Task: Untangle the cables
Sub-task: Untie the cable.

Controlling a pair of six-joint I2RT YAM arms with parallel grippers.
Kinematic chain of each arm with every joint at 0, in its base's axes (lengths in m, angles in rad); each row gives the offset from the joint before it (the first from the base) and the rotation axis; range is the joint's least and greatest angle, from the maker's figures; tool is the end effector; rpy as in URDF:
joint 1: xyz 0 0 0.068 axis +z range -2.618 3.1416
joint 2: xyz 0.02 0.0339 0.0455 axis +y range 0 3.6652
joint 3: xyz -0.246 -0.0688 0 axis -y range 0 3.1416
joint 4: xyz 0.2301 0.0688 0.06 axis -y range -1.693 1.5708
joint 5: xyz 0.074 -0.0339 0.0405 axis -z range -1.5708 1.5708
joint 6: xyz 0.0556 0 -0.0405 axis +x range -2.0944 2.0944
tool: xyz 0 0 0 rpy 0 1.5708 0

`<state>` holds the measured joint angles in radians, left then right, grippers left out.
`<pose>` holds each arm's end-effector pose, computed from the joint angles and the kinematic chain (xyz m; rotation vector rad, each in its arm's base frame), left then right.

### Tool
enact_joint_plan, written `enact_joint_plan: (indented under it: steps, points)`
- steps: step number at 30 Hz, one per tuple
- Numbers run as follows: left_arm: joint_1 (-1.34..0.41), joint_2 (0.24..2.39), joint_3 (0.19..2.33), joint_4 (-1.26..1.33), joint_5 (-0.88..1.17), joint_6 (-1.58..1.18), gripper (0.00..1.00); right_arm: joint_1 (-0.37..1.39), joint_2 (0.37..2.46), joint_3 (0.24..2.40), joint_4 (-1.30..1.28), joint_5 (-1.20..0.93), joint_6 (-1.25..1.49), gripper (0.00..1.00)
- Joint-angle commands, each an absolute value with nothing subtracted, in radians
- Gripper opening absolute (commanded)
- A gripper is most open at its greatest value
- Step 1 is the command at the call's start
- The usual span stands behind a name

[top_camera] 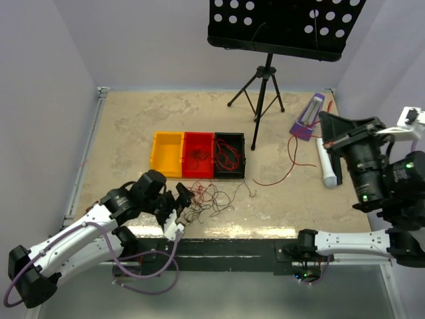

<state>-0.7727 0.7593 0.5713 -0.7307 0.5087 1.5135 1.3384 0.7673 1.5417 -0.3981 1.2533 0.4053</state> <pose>0.0908 -0.1263 0.2014 2.2206 0.7856 -0.2815 0.0630 0.0369 0.5216 0.5116 1.4012 0.6738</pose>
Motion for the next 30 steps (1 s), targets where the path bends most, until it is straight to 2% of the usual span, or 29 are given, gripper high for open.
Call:
enact_joint_plan:
  steps: [1, 11, 14, 16, 19, 26, 30]
  points:
    - [-0.773, 0.791, 0.716, -0.733, 0.618, 1.296, 1.00, 1.344, 0.848, 1.519, -0.243, 1.195, 0.298, 0.00]
    - [-0.750, 0.828, 0.926, -0.701, 0.640, 0.922, 1.00, 1.324, 0.998, 1.488, 0.049, 1.157, 0.046, 0.00]
    - [-0.704, 0.839, 0.972, -0.655, 0.641, 0.795, 1.00, 1.221, 1.054, 1.477, 0.049, 1.054, 0.066, 0.00]
    - [-0.614, 0.841, 0.994, -0.603, 0.676, 0.711, 1.00, 1.133, 1.078, 1.462, 0.052, 0.964, 0.092, 0.00]
    - [-0.523, 0.851, 1.025, -0.558, 0.701, 0.655, 1.00, 1.082, 1.110, 1.424, 0.118, 0.925, 0.069, 0.00]
    - [-0.509, 0.853, 1.025, -0.508, 0.649, 0.579, 1.00, 1.013, 1.201, 1.394, 0.213, 0.850, 0.046, 0.00]
    - [-0.509, 0.879, 1.046, -0.437, 0.499, 0.436, 1.00, 0.954, 1.255, 1.396, 0.233, 0.812, 0.041, 0.00]
